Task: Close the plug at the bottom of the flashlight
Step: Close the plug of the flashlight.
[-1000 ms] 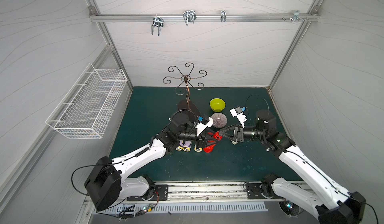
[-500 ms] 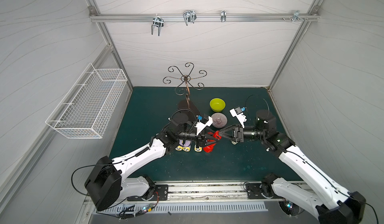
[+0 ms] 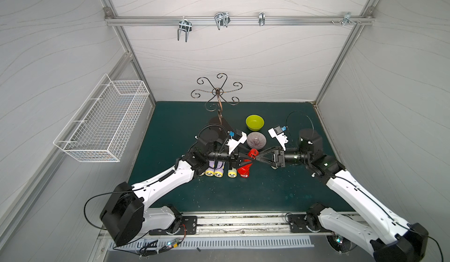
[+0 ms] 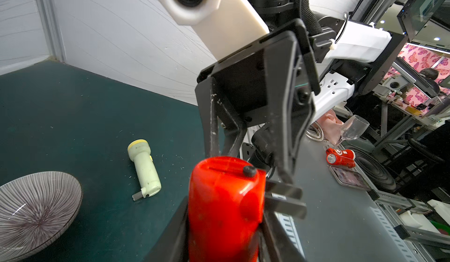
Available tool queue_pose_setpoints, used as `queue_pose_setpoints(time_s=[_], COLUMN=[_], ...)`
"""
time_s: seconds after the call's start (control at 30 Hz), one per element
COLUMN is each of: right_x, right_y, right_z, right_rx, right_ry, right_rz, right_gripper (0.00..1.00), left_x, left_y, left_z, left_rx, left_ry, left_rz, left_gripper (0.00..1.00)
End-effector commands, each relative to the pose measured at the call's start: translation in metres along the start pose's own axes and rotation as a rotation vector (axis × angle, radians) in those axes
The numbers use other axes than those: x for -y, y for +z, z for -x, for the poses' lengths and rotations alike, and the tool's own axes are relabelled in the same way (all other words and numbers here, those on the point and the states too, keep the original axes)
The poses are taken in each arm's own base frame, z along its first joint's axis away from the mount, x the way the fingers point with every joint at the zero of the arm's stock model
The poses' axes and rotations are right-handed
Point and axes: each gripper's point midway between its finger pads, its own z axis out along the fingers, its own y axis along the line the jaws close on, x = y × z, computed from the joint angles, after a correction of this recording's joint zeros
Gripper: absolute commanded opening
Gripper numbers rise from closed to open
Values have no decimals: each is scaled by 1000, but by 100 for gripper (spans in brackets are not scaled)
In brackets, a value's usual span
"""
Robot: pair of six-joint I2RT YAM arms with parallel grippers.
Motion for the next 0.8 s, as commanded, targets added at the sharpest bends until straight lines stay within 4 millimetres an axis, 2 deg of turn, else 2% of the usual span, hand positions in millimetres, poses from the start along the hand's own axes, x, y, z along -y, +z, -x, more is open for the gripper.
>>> queue_pose_setpoints(time_s=[0.0, 0.23, 0.53, 0.67, 0.77], right_x=[-28, -34, -24, -24, -22], right_y=[0, -3, -2, 0, 1], right_z=[2, 13, 26, 27, 27], right_rx=[-25, -6, 25, 26, 30], right_ry=[-68, -123, -113, -107, -107], right_rz=[98, 81, 56, 65, 66], right_gripper=[53, 55, 62, 61, 56], left_x=[1, 3, 5, 6, 6], left_y=[2, 1, 0, 1, 1], left_z=[26, 24, 23, 23, 22], left_rx=[55, 52, 48, 49, 48], left_ry=[65, 63, 64, 62, 62], left_rz=[1, -9, -13, -19, -20], left_gripper=[0, 0, 0, 0, 0])
